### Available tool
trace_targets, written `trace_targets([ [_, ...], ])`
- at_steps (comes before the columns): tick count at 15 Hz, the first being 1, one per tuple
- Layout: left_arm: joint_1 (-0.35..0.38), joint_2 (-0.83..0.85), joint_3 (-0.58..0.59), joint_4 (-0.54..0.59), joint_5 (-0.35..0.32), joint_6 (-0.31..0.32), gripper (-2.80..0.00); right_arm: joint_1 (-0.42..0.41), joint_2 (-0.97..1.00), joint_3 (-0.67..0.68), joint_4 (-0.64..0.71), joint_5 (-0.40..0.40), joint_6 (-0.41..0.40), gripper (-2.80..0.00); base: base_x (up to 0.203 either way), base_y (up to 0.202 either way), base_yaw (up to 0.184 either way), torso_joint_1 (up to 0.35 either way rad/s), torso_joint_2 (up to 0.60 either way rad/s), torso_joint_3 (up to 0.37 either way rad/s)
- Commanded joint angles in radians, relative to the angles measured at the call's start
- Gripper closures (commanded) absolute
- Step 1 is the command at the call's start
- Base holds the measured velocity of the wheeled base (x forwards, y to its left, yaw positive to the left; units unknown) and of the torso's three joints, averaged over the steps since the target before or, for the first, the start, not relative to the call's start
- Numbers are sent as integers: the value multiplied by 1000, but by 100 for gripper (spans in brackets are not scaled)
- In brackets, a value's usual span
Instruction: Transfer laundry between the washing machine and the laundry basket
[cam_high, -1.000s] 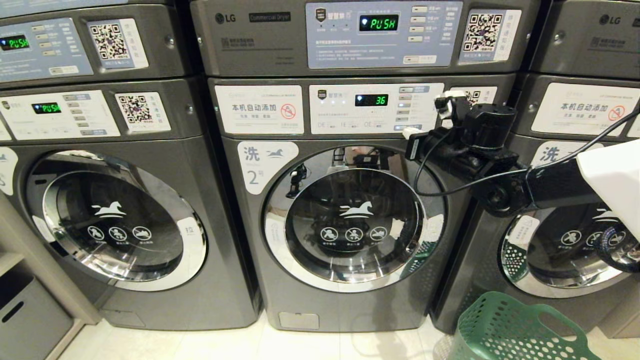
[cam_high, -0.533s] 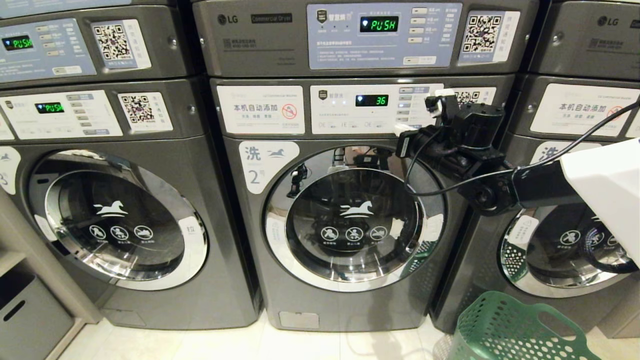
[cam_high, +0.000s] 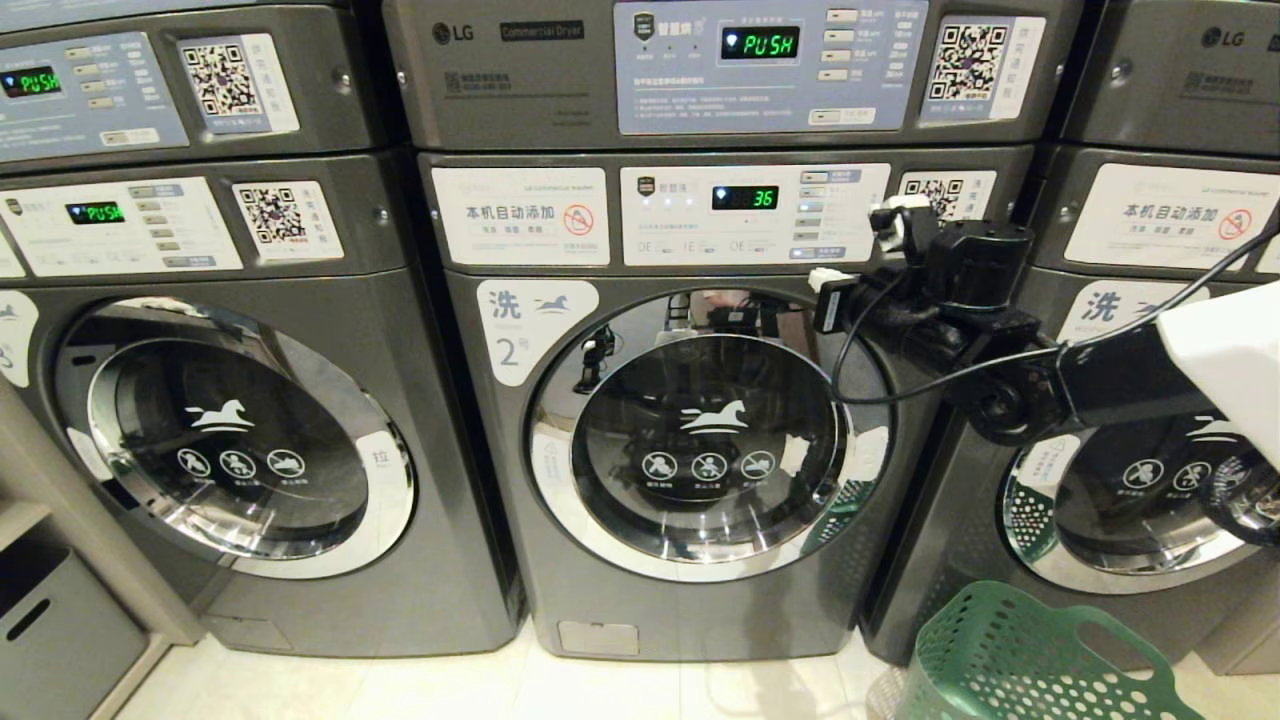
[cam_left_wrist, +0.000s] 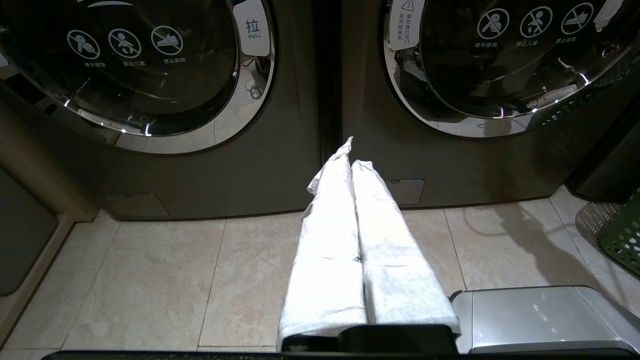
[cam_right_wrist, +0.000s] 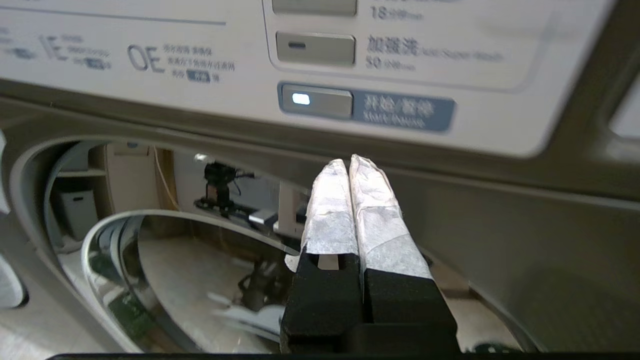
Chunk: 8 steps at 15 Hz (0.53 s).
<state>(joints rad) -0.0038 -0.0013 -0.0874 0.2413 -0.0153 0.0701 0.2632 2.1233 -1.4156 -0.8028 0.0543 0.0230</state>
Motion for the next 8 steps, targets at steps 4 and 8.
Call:
trace_targets([
  [4, -1, 0, 0, 1, 0, 0, 0, -50, -285, 340, -27, -18, 3, 0, 0, 0, 0, 0, 0, 0],
  [8, -1, 0, 0, 1, 0, 0, 0, -90, -596, 803, -69, -39, 1, 0, 0, 0, 0, 0, 0, 0],
])
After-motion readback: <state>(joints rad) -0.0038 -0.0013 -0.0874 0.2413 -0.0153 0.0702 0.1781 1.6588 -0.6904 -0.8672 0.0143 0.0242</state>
